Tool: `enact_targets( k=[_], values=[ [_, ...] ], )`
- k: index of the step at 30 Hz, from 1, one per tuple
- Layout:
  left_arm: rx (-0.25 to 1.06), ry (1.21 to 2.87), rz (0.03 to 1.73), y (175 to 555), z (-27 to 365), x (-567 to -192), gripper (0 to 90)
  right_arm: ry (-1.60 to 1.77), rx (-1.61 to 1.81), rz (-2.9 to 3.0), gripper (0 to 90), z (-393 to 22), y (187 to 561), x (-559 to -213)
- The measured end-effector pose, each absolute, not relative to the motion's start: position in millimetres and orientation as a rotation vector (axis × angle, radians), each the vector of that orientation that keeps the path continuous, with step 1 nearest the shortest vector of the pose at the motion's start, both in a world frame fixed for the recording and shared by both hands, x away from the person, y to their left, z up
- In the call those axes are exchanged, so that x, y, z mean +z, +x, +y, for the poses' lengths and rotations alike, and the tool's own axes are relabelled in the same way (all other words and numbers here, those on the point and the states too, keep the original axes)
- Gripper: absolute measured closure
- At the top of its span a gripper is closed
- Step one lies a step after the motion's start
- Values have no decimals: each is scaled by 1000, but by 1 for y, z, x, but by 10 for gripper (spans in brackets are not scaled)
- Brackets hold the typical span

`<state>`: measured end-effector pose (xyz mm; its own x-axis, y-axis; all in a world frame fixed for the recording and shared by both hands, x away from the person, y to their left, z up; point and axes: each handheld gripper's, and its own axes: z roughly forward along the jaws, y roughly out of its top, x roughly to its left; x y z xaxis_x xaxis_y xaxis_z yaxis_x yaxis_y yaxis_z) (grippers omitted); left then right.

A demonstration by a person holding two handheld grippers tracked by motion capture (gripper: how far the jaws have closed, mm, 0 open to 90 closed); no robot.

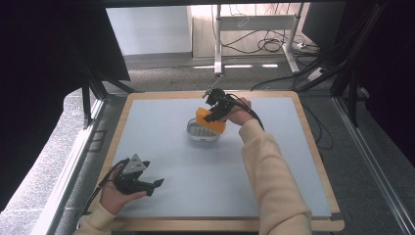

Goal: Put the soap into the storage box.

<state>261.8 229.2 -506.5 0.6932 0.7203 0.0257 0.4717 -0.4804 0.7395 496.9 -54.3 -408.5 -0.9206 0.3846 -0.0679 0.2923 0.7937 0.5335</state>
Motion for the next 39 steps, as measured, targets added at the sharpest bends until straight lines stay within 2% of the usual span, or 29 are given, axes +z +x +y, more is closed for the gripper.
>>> enact_targets(
  k=[23, 39],
  values=[
    [437, 2164, 910, 262, 231, -506, 178, 347, 801, 2875, 617, -34, 510, -415],
    [438, 2157, 912, 261, 231, -506, 177, 313, 747, 2940, 617, -28, 521, -434]
  ],
)
